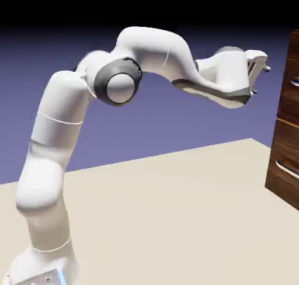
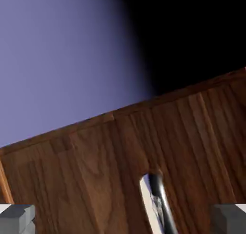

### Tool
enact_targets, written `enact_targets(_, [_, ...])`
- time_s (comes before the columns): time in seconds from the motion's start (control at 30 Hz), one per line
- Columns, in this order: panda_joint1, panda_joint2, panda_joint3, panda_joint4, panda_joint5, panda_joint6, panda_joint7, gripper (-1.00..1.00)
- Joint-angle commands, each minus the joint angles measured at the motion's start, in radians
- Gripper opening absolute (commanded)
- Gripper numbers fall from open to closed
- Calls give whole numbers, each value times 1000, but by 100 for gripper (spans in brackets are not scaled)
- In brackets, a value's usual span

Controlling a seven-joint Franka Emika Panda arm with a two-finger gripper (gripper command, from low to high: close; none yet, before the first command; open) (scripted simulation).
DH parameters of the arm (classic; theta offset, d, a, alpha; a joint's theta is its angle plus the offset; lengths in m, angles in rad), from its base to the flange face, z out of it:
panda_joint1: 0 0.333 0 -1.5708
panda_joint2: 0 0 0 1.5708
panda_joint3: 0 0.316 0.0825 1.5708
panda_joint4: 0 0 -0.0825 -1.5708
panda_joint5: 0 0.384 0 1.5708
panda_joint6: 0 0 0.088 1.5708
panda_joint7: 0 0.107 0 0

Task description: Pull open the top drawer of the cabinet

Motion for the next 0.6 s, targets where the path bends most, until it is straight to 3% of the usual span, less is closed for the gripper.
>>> enact_targets(0.0, [-4,19,5,28,-44,1,17,0])
enact_targets(0.43, [-57,267,73,393,-609,13,241,0])
enact_targets(0.57, [-63,297,100,421,-559,13,158,0])
